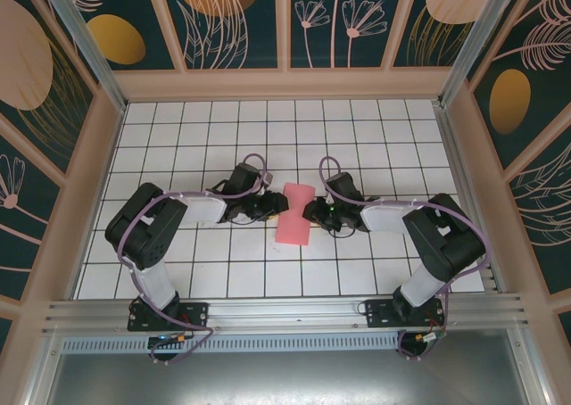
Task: Fold a paper plane with a square sheet of paper (pick it up from the middle)
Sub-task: Fold the triangle a second time at the center of the table.
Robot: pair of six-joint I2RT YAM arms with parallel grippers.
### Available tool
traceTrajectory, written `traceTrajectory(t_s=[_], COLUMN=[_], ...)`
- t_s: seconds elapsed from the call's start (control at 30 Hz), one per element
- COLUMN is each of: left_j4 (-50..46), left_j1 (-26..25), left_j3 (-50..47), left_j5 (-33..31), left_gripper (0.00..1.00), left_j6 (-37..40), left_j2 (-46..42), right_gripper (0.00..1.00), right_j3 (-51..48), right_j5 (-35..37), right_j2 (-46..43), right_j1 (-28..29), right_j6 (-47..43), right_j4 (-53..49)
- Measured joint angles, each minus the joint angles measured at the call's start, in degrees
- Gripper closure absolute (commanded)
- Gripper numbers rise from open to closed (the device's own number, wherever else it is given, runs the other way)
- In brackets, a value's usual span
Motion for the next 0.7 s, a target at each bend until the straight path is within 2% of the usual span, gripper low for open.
traceTrajectory(t_s=[0.7], left_j4=[9.9], left_j1=[0.0], left_j3=[-8.4], left_j5=[4.1], left_gripper=[0.63], left_j6=[-7.6], left_j2=[-4.6], right_gripper=[0.65], right_j3=[-0.3], right_j5=[-0.8], right_j2=[0.0], right_j1=[-0.1], right_j6=[0.1], right_j4=[1.4])
